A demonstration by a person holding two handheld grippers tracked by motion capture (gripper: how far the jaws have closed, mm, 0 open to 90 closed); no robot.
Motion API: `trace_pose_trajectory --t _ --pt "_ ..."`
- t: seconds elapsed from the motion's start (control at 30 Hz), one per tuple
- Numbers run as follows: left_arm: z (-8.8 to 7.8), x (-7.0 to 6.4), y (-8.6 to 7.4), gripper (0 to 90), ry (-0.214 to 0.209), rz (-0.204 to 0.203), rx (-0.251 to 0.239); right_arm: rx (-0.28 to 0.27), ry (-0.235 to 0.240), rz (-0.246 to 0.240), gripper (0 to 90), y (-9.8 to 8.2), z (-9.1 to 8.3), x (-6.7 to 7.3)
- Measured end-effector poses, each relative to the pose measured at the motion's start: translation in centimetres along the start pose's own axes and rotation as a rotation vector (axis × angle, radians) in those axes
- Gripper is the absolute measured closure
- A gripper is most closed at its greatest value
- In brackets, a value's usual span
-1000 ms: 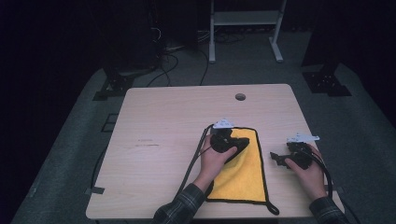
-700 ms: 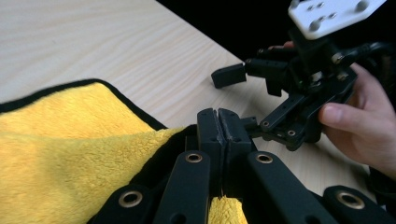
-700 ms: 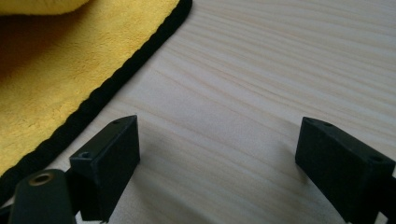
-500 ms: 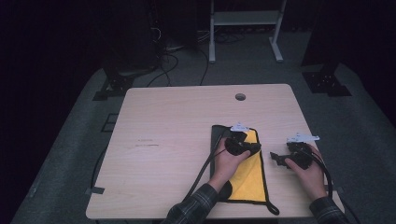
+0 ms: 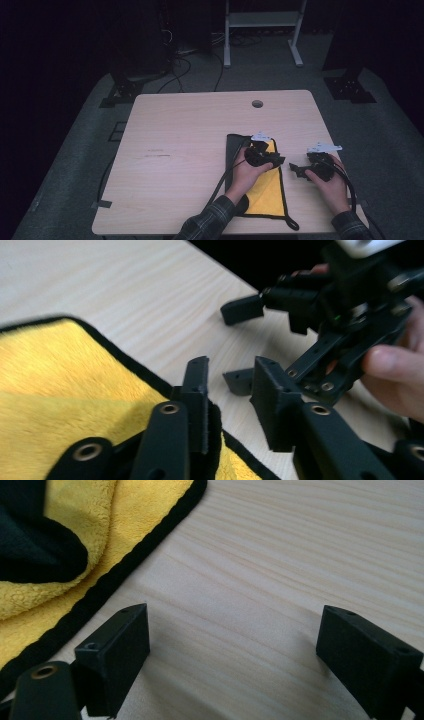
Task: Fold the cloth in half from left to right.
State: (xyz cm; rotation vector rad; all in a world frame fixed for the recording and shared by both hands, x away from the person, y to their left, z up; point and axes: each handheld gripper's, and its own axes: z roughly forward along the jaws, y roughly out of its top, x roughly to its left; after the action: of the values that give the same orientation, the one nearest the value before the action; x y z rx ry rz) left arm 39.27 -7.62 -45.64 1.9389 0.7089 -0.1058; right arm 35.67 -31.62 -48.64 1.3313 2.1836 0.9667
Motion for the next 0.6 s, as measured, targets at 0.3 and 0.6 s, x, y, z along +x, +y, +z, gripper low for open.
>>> trace_pose_trajectory --t 0.3,0.6 --pt "-5.2 0.7 0.5 47.1 0.121 0.082 0.0 0.001 0.001 0.001 12.7 0.0 0.0 0.0" --pt "-9.1 3.1 -1.7 30.5 0.26 0.079 0.057 0.002 0.001 0.001 12.7 0.0 0.0 0.0"
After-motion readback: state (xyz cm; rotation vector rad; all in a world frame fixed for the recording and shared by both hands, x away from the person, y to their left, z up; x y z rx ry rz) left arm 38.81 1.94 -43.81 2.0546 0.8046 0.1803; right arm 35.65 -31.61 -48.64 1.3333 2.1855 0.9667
